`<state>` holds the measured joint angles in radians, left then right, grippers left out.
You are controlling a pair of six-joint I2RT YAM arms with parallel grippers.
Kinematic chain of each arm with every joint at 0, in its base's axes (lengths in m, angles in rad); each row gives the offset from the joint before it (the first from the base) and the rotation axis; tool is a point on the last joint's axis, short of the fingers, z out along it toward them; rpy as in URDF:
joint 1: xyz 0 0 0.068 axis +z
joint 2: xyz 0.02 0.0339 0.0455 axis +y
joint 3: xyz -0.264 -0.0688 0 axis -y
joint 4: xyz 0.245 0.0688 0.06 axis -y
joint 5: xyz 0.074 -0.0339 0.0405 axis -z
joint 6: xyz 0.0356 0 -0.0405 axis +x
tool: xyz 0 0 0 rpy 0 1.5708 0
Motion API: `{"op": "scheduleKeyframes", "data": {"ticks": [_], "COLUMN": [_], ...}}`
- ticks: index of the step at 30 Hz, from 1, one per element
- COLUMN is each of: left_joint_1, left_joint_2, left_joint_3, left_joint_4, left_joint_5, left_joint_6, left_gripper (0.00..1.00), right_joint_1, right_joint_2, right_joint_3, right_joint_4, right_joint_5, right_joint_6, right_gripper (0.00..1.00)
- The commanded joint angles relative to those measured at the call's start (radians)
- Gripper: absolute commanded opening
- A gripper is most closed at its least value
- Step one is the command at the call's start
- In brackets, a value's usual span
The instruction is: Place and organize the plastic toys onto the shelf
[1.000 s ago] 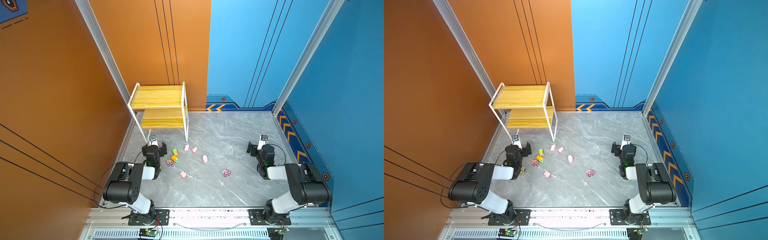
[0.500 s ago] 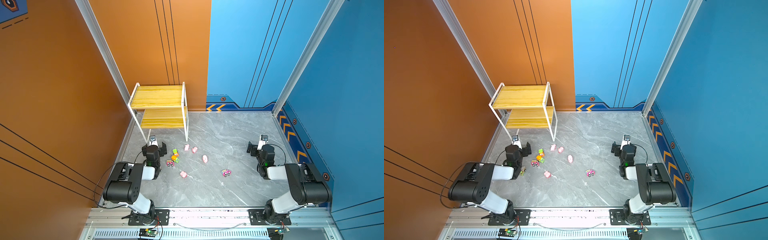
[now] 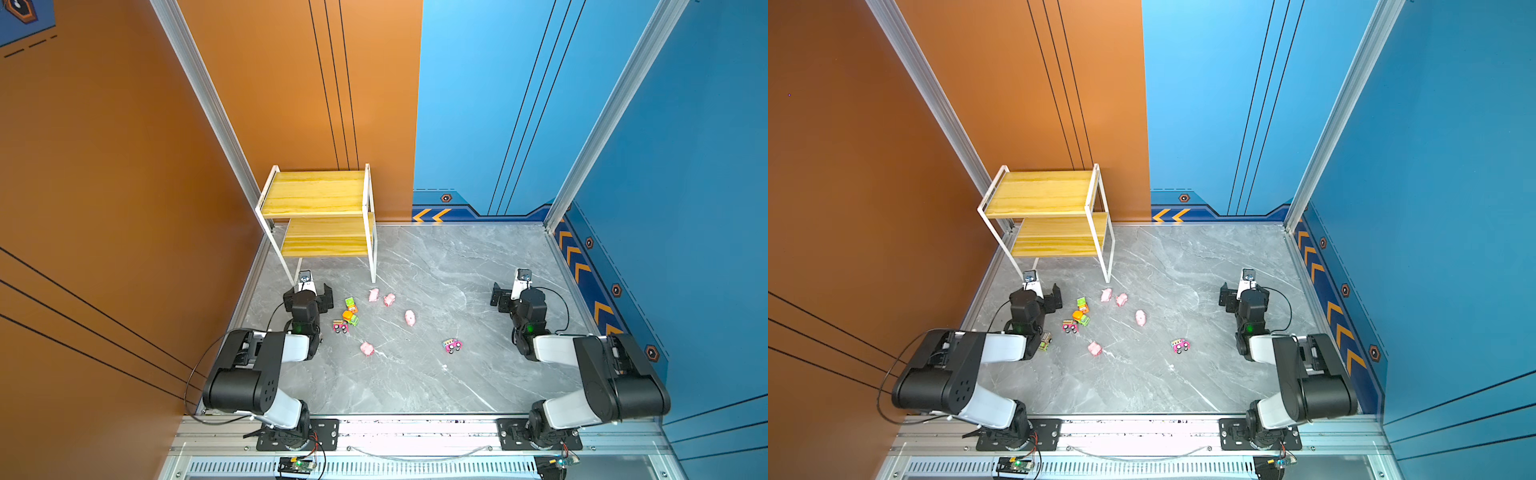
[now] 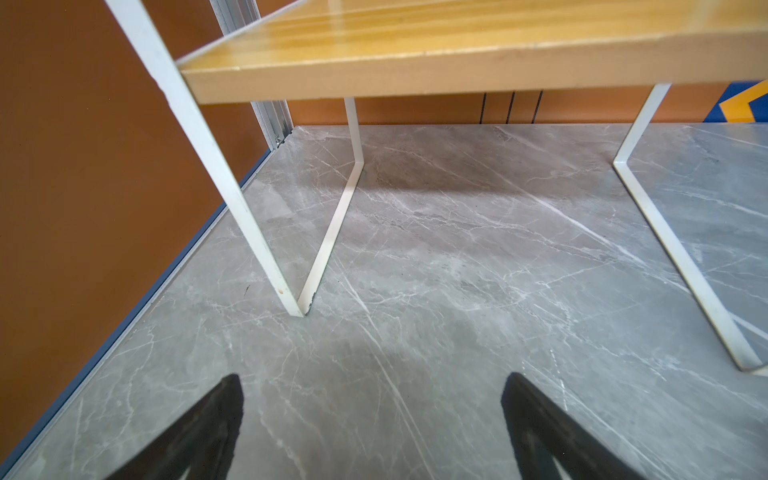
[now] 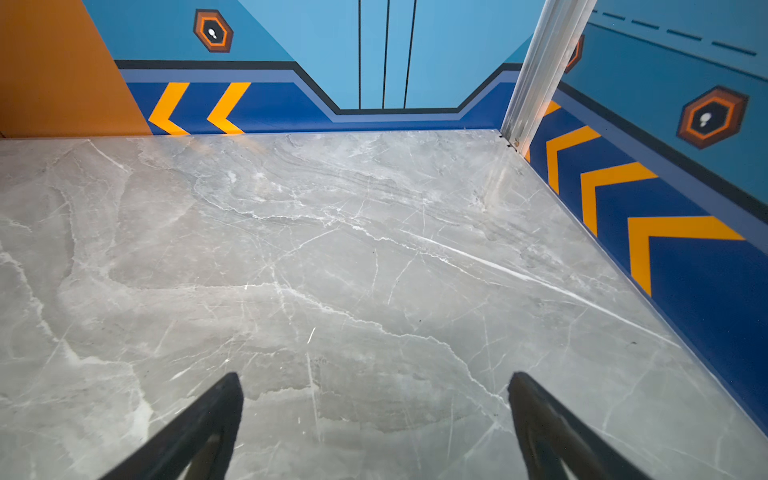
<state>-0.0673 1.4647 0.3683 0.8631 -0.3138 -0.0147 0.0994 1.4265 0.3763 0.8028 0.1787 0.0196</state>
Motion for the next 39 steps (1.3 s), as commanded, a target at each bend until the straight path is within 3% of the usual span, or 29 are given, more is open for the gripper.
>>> {"op": "scheduleKeyframes", "data": {"ticks": [1,5,10,15,20,27,33,39], "left_joint_1": [-0.014,-0.006,0.023,0.124,0.285,0.491,0.637,0.669], "left_joint_2": [-0.135,-0.293,-0.451,-0.548,-0.6,-0.49,-0.223,-0.009], "left_joint_3": [0.036,0.099,0.203,0.299,0.324,0.314,0.366,0.502], "left_joint_4": [-0.186,-0.368,-0.612,-0.823,-0.867,-0.601,-0.347,-0.301], "left_joint_5": [-0.006,0.011,0.066,0.112,0.181,0.415,0.672,0.813], "left_joint_6": [0.007,-0.083,-0.188,-0.32,-0.408,-0.52,-0.812,-0.948], "left_gripper": [0.98,0.99,1.0,0.99,0.98,0.96,0.92,0.88], "right_joint_1": [0.046,0.078,0.258,0.458,0.623,0.732,0.731,0.716], "right_joint_2": [-0.096,-0.214,-0.219,-0.025,0.19,0.378,0.347,0.292], "right_joint_3": [0.071,0.119,0.212,0.377,0.583,0.749,0.717,0.621], "right_joint_4": [-0.177,-0.253,-0.266,-0.173,-0.134,-0.1,-0.113,-0.106], "right_joint_5": [0.068,0.017,0.058,0.069,0.114,0.16,0.137,0.135], "right_joint_6": [-0.059,-0.004,-0.015,-0.006,-0.027,-0.003,0.027,0.066], "right_gripper": [1.0,1.0,1.0,1.0,0.99,0.99,0.99,0.99]}}
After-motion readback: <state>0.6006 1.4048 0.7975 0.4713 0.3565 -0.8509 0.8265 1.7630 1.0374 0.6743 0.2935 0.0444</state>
